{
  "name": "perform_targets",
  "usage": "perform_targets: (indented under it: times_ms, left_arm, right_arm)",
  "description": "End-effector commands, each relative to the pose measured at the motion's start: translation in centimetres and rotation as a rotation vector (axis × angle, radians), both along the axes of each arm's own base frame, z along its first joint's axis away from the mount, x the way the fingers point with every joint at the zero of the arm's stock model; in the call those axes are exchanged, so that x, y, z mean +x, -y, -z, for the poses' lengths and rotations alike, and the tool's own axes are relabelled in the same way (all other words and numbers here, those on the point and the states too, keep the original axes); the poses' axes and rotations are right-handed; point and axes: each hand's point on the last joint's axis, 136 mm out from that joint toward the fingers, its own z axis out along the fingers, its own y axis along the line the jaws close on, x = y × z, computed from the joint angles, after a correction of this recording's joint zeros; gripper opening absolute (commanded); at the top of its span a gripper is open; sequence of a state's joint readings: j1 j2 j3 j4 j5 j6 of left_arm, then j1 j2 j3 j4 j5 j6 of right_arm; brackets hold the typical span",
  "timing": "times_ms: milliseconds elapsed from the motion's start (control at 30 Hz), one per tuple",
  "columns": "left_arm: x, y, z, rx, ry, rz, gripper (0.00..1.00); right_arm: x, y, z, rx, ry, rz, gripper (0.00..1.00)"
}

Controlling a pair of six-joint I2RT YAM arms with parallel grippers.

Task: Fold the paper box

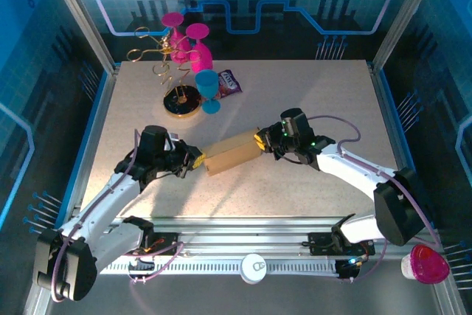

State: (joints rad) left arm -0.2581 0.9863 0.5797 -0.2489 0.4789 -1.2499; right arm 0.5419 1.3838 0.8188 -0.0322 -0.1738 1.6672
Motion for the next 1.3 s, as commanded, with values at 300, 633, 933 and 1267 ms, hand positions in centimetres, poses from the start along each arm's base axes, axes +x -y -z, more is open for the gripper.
perform_targets:
  times_ms: [300,633,933,1267]
  left_arm:
    - [-2.7,0.1,3.3,0.115,-0.101,0.102,0.08]
    - [-6.6,3.0,5.2,0.202,-0.081,0.288,0.25]
    - [-6.2,3.2,5.0,0.242,-0.066,0.294,0.39]
    - [-3.1,-4.6,-4.0,0.471,0.162,0.021,0.99]
  right_arm:
    - [-2.6,4.2,3.4,-0.224,-0.083,-0.108,0.17]
    - [-6.7,7.6,5.2,-0.304,0.023,-0.278,0.28]
    - [-7.7,9.4,7.1,-0.367,-0.010,-0.264,0.45]
    - [-4.0,14.3,-4.0,-0.739,0.269,-0.201,1.00]
